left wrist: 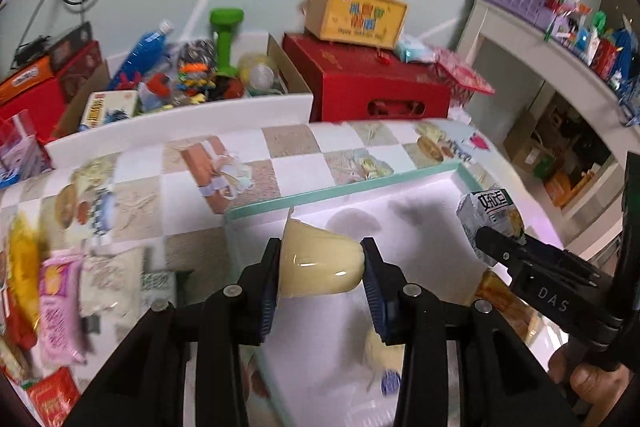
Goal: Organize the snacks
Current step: 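Place the pudding cup in the tray with the left tool while the right tool places the biscuit pack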
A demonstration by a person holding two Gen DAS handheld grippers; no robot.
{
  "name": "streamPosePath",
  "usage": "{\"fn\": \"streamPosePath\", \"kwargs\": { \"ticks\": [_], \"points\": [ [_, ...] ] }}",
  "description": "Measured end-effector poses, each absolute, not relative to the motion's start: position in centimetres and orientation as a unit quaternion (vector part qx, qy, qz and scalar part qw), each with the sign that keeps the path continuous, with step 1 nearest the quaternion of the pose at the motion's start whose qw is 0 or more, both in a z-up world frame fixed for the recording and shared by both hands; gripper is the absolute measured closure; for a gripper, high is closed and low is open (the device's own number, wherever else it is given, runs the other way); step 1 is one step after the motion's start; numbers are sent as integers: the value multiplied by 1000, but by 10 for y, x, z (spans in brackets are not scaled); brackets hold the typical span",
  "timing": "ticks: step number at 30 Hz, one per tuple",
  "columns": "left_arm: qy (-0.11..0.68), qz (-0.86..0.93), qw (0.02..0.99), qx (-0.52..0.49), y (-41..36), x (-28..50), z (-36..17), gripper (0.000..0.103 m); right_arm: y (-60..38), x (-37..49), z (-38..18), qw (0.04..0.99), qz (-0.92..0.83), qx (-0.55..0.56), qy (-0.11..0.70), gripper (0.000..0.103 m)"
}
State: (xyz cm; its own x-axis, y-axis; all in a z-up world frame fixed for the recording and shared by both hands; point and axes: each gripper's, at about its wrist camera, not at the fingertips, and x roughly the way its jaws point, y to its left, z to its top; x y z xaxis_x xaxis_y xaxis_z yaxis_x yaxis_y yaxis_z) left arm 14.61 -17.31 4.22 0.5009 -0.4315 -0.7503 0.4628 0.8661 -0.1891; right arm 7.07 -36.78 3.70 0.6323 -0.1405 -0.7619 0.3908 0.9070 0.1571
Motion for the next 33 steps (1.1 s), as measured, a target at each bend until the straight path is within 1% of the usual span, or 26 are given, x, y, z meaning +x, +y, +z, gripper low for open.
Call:
{"fn": "streamPosePath", "kwargs": {
  "ticks": [5, 13, 15, 16, 17, 25, 26, 27, 28, 29, 30, 33],
  "points": [
    [463, -261, 847, 31, -197, 167, 16, 63, -381, 94, 22, 874, -156, 148, 436, 47],
    [472, -269, 838, 51, -219, 179, 5, 62, -389, 114, 16, 868, -158, 135, 452, 46],
    [469, -274, 838, 54, -220, 178, 9, 57, -388, 117, 16, 866, -158, 131, 455, 45],
    [467, -275, 839, 52, -220, 177, 12, 50, -388, 116, 16, 866, -161, 129, 455, 45],
    [464, -276, 841, 48, -218, 175, 16, 48, -388, 116, 17, 866, -162, 127, 455, 45],
    [465, -263, 844, 39, -208, 173, 30, 47, -382, 111, 28, 868, -159, 119, 456, 45],
    [466, -258, 845, 37, -206, 173, 31, 42, -382, 110, 29, 867, -161, 118, 457, 45],
    [466, -254, 847, 34, -204, 173, 32, 36, -381, 109, 30, 866, -161, 117, 458, 40],
    [465, -245, 850, 30, -200, 173, 33, 20, -381, 109, 30, 866, -160, 115, 460, 29],
    [464, -235, 854, 27, -196, 174, 34, 12, -380, 108, 30, 866, -162, 112, 459, 25],
    [463, -231, 856, 24, -194, 174, 35, 11, -380, 107, 31, 866, -165, 110, 459, 23],
    [459, -216, 862, 14, -183, 175, 36, 11, -383, 104, 28, 862, -172, 110, 463, 23]
  ]
}}
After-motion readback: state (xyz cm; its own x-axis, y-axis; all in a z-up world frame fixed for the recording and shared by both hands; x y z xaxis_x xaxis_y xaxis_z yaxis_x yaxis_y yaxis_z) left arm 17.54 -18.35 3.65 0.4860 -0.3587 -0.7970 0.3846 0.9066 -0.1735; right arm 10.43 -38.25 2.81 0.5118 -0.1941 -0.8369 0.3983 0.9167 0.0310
